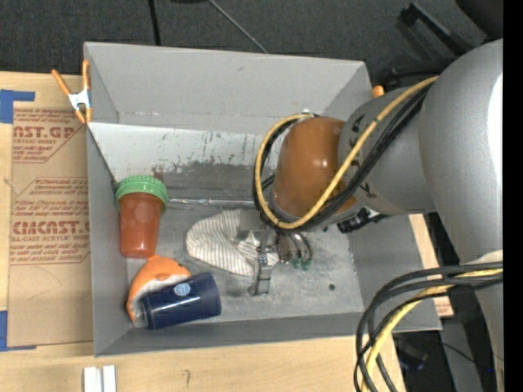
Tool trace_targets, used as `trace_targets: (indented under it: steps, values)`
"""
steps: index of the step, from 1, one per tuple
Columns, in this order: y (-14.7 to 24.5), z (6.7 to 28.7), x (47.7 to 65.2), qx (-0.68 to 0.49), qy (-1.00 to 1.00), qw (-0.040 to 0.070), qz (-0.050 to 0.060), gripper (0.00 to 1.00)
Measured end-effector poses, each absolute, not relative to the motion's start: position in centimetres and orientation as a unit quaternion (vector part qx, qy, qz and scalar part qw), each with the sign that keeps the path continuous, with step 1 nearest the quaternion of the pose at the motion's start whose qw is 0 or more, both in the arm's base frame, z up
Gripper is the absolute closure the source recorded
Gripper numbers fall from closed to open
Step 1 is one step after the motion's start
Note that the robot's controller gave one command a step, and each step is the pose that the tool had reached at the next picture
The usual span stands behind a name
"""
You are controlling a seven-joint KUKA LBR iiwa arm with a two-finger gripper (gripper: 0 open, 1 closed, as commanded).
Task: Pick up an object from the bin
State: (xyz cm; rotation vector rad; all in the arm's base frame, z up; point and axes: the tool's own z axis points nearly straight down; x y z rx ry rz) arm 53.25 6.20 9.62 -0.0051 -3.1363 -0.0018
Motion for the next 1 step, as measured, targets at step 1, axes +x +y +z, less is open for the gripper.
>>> trace_targets:
  steps: [1]
  values:
    - [6.72,11.94,52.84,-0.004,-1.0,-0.001,-0.001,0.0]
